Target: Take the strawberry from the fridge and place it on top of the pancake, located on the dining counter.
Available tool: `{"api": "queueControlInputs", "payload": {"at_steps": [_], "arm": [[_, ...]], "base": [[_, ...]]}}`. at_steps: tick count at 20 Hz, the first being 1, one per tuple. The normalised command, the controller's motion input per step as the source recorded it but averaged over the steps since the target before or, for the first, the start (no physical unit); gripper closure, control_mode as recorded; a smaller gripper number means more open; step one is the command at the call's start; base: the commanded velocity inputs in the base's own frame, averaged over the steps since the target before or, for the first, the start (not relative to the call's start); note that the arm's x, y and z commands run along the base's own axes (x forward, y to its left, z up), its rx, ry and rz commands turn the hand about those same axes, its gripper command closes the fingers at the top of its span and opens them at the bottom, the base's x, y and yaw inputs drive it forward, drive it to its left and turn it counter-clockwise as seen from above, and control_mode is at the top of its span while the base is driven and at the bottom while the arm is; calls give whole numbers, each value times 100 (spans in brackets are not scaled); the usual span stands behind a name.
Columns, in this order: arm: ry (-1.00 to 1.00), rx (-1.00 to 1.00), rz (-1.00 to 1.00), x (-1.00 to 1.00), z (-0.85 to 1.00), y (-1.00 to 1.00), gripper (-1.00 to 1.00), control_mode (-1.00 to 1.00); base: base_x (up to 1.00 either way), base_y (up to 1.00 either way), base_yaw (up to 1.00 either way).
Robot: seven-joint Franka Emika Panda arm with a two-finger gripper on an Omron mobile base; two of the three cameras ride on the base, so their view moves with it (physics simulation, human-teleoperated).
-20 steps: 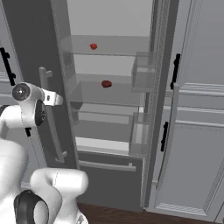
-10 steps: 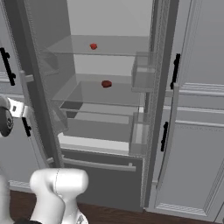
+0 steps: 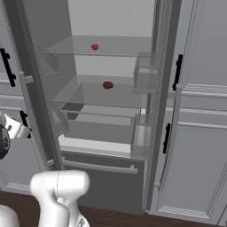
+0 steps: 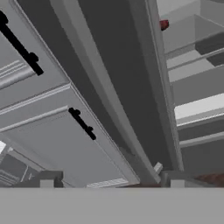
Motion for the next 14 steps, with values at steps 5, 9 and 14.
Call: {"api": "queueControlInputs", "payload": {"at_steps": [5,9,14], "arm": [[22,28,-3,2,24,-100,-100,-100],[18,28,0,36,5,-85,-100,-100],[12,27,0,68,0,-28,-100,-100]], "base": [[0,0,0],[0,0,0],[0,0,0]]}}
